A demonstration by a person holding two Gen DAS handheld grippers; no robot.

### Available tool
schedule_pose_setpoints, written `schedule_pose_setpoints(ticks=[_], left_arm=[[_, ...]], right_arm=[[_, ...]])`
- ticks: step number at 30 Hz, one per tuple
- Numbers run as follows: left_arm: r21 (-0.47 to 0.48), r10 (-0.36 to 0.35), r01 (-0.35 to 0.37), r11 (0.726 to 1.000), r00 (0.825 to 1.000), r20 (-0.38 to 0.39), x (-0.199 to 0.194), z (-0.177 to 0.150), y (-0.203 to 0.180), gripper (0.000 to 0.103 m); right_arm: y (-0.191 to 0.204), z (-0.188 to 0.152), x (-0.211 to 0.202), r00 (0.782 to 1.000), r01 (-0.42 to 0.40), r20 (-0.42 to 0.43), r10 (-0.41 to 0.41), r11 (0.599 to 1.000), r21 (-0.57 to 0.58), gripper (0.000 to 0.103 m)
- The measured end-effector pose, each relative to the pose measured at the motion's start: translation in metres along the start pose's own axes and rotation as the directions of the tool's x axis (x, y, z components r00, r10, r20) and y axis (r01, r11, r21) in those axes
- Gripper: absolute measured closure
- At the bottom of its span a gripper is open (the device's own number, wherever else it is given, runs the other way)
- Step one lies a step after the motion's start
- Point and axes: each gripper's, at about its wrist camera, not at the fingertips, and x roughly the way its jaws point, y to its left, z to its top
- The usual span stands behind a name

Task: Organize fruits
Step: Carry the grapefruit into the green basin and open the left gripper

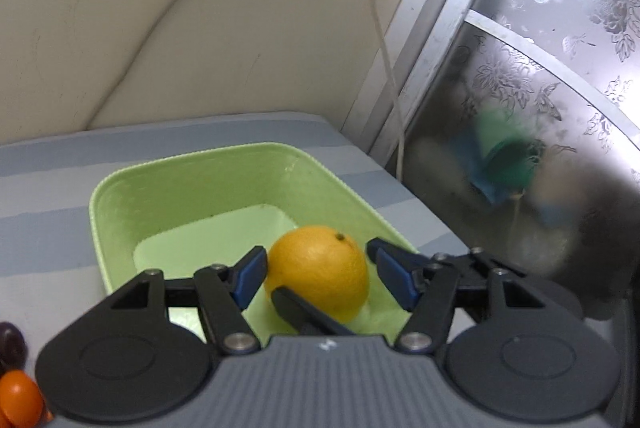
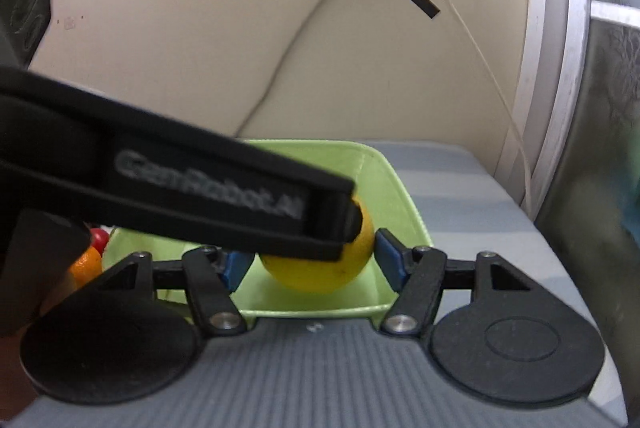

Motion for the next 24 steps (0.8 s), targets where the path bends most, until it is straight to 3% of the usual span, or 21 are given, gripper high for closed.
schedule_pose_setpoints(ticks=[7, 13, 16, 24], left_arm=[[-0.012, 0.037, -0.036, 0.999, 0.995, 0.088, -0.054, 0.003, -0.009, 0.034], [-0.043, 0.108, -0.101, 0.994, 0.973, 0.203, -0.131, -0.028, 0.01, 0.03], [-0.053, 0.198, -0.19, 0.98, 0.955, 0.223, -0.158, -0.05, 0.024, 0.03], [-0.072, 0.427, -0.423, 0.903, 0.874, 0.231, -0.201, -0.108, 0.061, 0.03]], right_arm=[[0.002, -0.003, -0.031, 0.996, 0.009, 0.085, -0.01, 1.0, 0.013, 0.033], [0.016, -0.004, -0.061, 0.996, -0.04, 0.086, 0.037, 0.999, 0.034, 0.033], [0.03, -0.005, -0.07, 0.996, -0.065, 0.058, 0.063, 0.997, 0.036, 0.033], [0.079, -0.006, -0.073, 0.985, -0.16, -0.054, 0.161, 0.987, 0.025, 0.034]])
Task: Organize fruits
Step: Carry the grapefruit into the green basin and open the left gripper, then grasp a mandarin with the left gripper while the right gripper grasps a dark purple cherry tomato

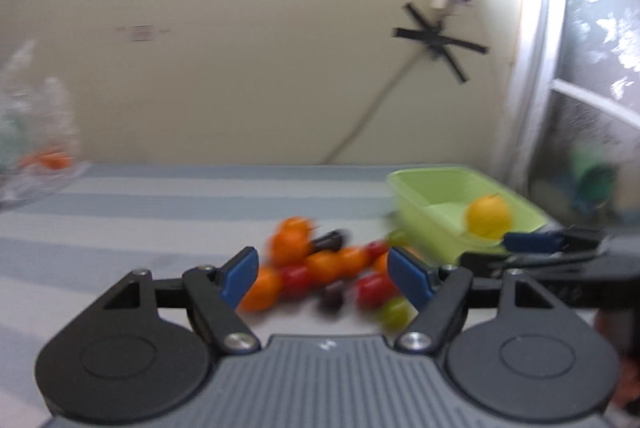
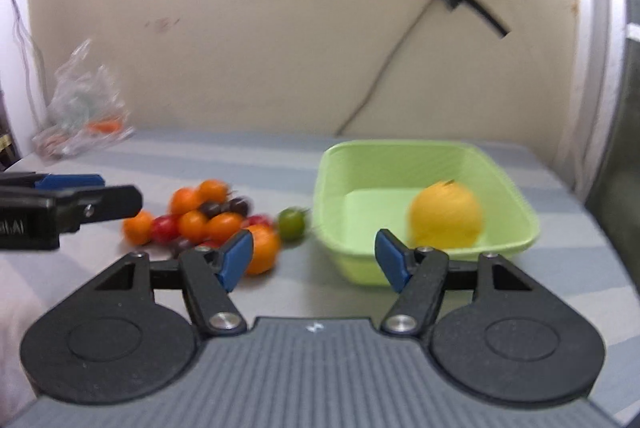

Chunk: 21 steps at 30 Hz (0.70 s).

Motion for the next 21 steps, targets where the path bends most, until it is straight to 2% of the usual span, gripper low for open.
schedule_pose_setpoints(ticks=[3, 12, 21], left_arm=[[-0.011, 0.059, -0.059, 0.998, 0.998, -0.012, -0.001, -0.016, 0.018, 0.03], [-0.074, 0.153, -0.152, 0.986, 0.988, 0.01, -0.01, -0.045, 0.059, 0.032], [-0.132, 0.149, -0.145, 0.981, 0.989, 0.019, -0.009, -0.055, 0.089, 0.032]], right_arm=[[0.019, 0.001, 0.006, 0.999, -0.017, -0.042, 0.016, 1.0, -0.024, 0.037], [0.065, 0.0, 0.018, 0.991, -0.033, -0.128, 0.022, 0.996, -0.087, 0.045], [0.095, 0.0, 0.02, 0.987, -0.036, -0.16, 0.017, 0.992, -0.118, 0.047]])
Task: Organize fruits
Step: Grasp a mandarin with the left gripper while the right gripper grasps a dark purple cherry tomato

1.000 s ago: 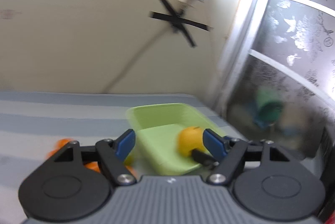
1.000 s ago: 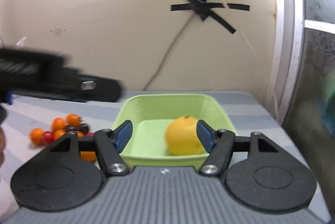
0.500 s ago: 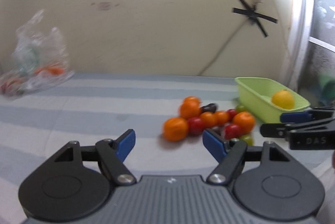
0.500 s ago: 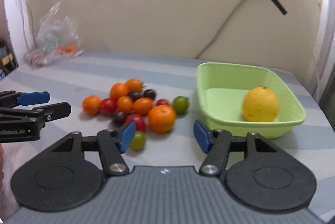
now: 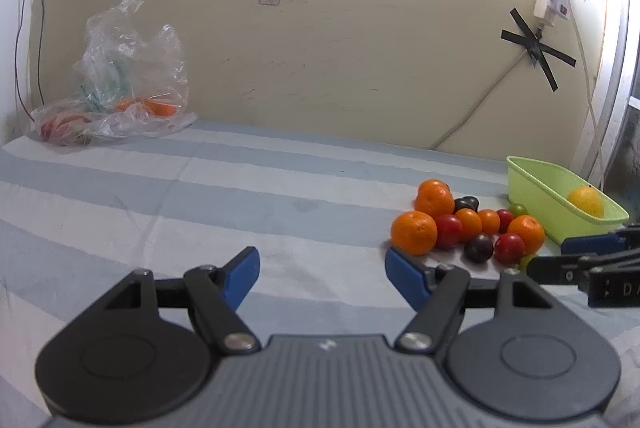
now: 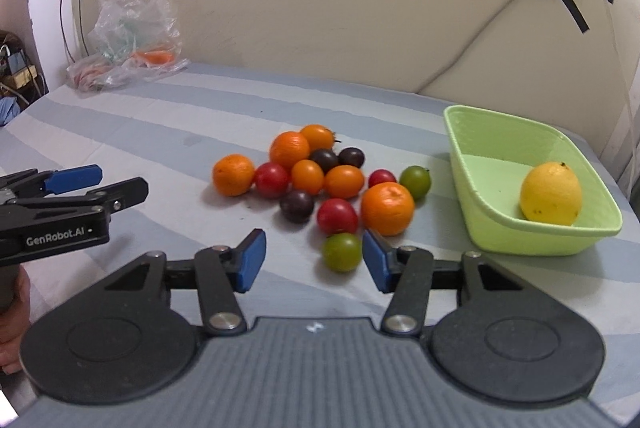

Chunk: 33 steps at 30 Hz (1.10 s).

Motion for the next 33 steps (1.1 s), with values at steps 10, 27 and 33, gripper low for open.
schedule_pose_setpoints(ticks=[10, 27, 33], left_arm=[[-0.075, -0.018, 0.017, 0.997, 1.0, -0.009, 0.006, -0.001, 0.024, 0.032], [-0.021, -0.19, 0.19, 0.982, 0.982, -0.007, 0.015, 0.025, 0.009, 0.034], [0.061, -0.262, 0.267, 0.962, 0.962, -0.081, 0.047, 0.032, -0.017, 0.034]], right_arm=[[0.026, 0.008, 0.002, 1.0, -0.009, -0.007, 0.009, 0.999, -0.049, 0.047], [-0.002, -0.005, -0.019, 0.994, -0.022, 0.11, 0.022, 1.0, -0.004, 0.061], [0.006, -0.013, -0.011, 0.993, -0.028, 0.115, 0.034, 0.998, -0.058, 0.063]])
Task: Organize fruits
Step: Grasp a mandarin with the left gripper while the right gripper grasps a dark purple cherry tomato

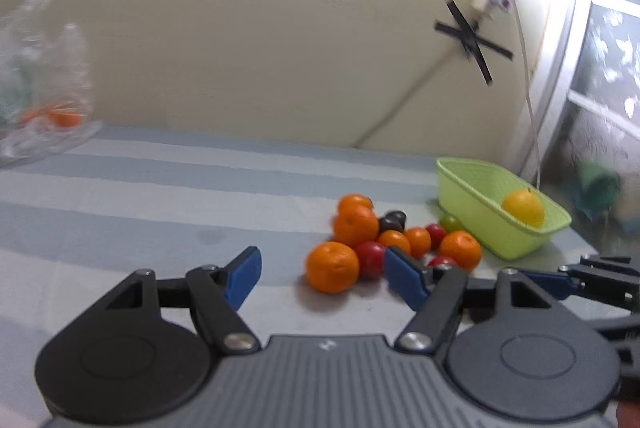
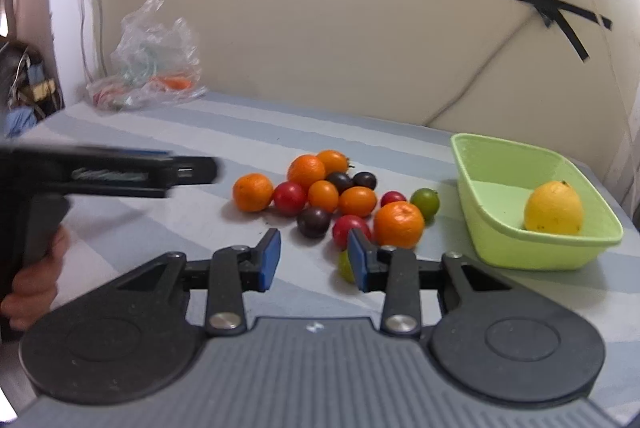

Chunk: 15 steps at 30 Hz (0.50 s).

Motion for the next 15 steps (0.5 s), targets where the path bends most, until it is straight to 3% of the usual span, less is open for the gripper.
schedule_pose_setpoints(ticks=[5, 10, 15], left_arm=[[0.037, -0.003, 0.006, 0.999, 0.998, -0.056, 0.026, -0.001, -0.004, 0.032], [0.004, -0.012, 0.012, 1.0, 0.996, -0.091, 0.038, -0.001, 0.003, 0.036], [-0.015, -0.036, 0.035, 0.999, 0.994, -0.098, 0.039, -0.002, 0.01, 0.058]], right_arm=[[0.006, -0.003, 0.015, 1.0, -0.007, -0.017, 0.006, 0.999, -0.042, 0.063], [0.013, 0.0, 0.03, 1.0, 0.03, 0.006, -0.029, 0.992, -0.12, 0.063], [0.025, 0.002, 0.047, 0.998, 0.068, 0.022, -0.065, 0.968, -0.242, 0.064]])
